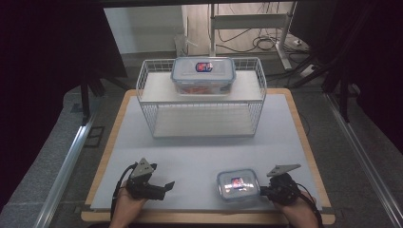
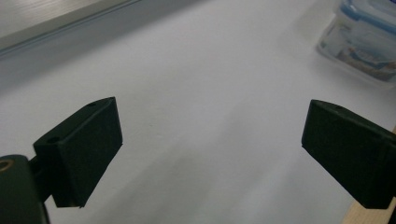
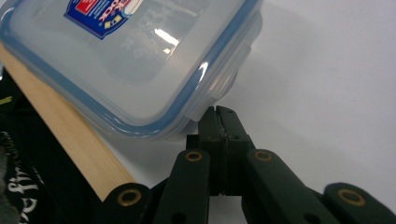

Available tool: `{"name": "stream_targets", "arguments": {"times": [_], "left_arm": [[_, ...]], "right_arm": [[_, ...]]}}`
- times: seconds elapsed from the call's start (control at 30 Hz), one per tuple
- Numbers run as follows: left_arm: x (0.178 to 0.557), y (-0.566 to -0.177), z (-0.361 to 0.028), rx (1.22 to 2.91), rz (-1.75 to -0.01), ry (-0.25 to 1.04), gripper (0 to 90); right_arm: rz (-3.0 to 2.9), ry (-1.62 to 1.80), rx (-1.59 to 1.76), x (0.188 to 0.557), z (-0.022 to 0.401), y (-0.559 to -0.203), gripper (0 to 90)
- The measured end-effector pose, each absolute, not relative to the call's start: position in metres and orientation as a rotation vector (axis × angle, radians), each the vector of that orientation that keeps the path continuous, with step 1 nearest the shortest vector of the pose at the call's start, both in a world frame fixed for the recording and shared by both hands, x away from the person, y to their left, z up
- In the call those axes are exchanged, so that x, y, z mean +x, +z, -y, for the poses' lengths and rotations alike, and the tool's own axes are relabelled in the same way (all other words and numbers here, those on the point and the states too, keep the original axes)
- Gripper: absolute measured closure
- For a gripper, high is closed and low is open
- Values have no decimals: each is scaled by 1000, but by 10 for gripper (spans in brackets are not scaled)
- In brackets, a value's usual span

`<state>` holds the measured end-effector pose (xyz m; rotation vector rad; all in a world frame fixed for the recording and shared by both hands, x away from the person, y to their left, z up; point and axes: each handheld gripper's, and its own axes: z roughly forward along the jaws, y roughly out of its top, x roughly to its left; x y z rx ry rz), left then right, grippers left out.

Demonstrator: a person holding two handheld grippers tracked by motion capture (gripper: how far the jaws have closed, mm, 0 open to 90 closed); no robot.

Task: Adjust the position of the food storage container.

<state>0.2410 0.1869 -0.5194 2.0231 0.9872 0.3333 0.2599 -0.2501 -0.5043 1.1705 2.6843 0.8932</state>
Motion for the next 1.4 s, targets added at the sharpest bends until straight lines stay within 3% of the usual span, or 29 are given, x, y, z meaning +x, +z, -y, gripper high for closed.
{"name": "stream_targets", "arguments": {"times": [0.17, 0.37, 0.4, 0.43, 0.47, 0.5, 0.53, 0.57, 0.67, 0.77, 1.23, 1.4], "left_arm": [[240, -519, -176, 2080, -978, 283, 42], [239, -519, -166, 2088, -968, 228, 157], [239, -519, -163, 2096, -965, 225, 207], [239, -519, -161, 2099, -966, 217, 340], [239, -520, -159, 2094, -971, 204, 340], [241, -522, -153, 2089, -972, 162, 478], [241, -522, -153, 2089, -972, 162, 527], [241, -524, -149, 2102, -965, 152, 527], [243, -527, -132, 2168, -941, 151, 681], [243, -527, -126, 2194, -950, 179, 733], [275, -529, -138, 2115, -1084, 240, 721], [279, -531, -141, 2111, -1087, 231, 668]], "right_arm": [[-2731, 915, 1084, 264, 226, -507, 897], [-2770, 940, 1048, 268, 211, -510, 896], [-2774, 948, 1038, 269, 208, -511, 897], [-2780, 956, 1030, 270, 201, -511, 897], [-2780, 956, 1030, 270, 201, -511, 897], [-2788, 963, 1019, 271, 196, -512, 897], [-2788, 963, 1019, 271, 196, -512, 897], [-2790, 968, 1015, 271, 194, -512, 897], [-2802, 981, 999, 273, 184, -513, 897], [-2807, 980, 974, 274, 176, -514, 897], [-2761, 945, 951, 303, 155, -512, 897], [-2759, 944, 957, 307, 155, -514, 897]]}}
